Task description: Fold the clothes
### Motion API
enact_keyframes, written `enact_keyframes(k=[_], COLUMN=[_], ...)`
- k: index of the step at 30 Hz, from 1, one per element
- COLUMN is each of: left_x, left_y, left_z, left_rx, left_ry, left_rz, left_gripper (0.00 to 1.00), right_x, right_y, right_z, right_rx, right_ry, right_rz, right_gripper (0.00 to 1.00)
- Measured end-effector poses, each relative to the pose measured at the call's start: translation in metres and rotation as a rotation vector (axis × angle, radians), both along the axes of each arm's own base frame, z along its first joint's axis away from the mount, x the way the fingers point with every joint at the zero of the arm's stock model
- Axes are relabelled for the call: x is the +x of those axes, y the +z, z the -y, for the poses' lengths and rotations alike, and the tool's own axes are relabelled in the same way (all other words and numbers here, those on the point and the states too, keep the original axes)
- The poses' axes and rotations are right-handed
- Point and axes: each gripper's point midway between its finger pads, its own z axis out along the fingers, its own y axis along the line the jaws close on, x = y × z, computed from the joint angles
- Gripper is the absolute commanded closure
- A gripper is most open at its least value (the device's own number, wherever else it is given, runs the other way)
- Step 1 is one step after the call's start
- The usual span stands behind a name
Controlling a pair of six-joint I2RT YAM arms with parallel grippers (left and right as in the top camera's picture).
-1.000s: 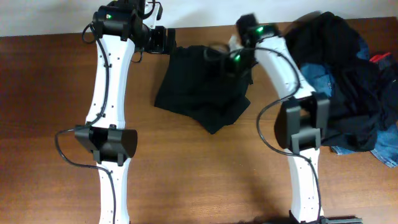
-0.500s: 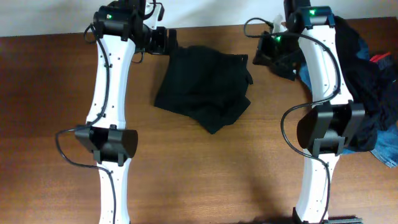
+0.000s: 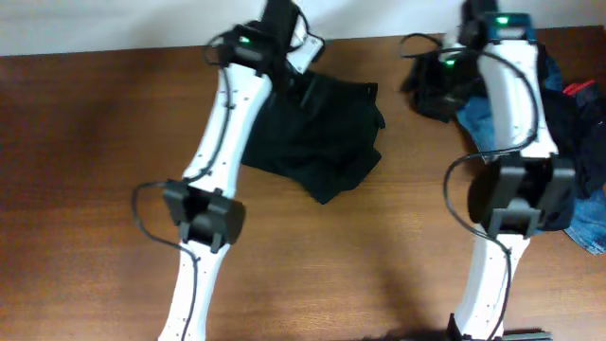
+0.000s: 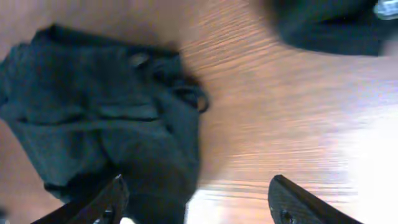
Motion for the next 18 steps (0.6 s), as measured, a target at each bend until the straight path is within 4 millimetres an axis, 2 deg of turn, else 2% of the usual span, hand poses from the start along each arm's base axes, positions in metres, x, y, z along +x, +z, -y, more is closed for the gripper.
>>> enact_keyframes(k=[1, 2, 4, 6, 10, 13, 16, 18], left_x=[0.0, 0.001, 0.001, 0.002, 0.005, -0.001, -0.007, -0.01], left_y=[-0.008, -0.018, -0.03, -0.038, -0.035, -0.034, -0.035, -0.042], left_z=[0.002, 0.004, 0.006, 0.009, 0.024, 0.043, 0.059, 0.066], left_rx=[0.011, 0.02, 0.034, 0.045, 0.034, 0.039, 0.068, 0.091], left_ry=[-0.007, -0.008, -0.012, -0.021, -0.043, -0.079, -0.108, -0.123], left_rz=[-0.008, -0.021, -0.036, -0.037, 0.007, 0.031, 0.058, 0.061], left_gripper=[0.42, 0.51, 0.55, 0.6, 0.78, 0.87, 0.98, 1.0], right_x=[-0.001, -0.002, -0.004, -0.008, -0.021, -0.028, -0.031, -0.032], right_y=[0.002, 0.005, 0.012, 0.022, 0.034, 0.034, 0.034, 0.034], right_z=[0.01, 0.024, 0.046, 0.07, 0.108, 0.121, 0.12, 0.118], right_rx=[0.0, 0.0, 0.0, 0.006, 0.026, 0.038, 0.044, 0.047], right_ry=[-0.02, -0.045, -0.09, -0.131, -0.201, -0.217, -0.203, -0.191], right_rz=[0.001, 0.008, 0.022, 0.048, 0.064, 0.061, 0.055, 0.053], right_gripper=[0.46, 0.46, 0.43, 0.35, 0.3, 0.27, 0.25, 0.25])
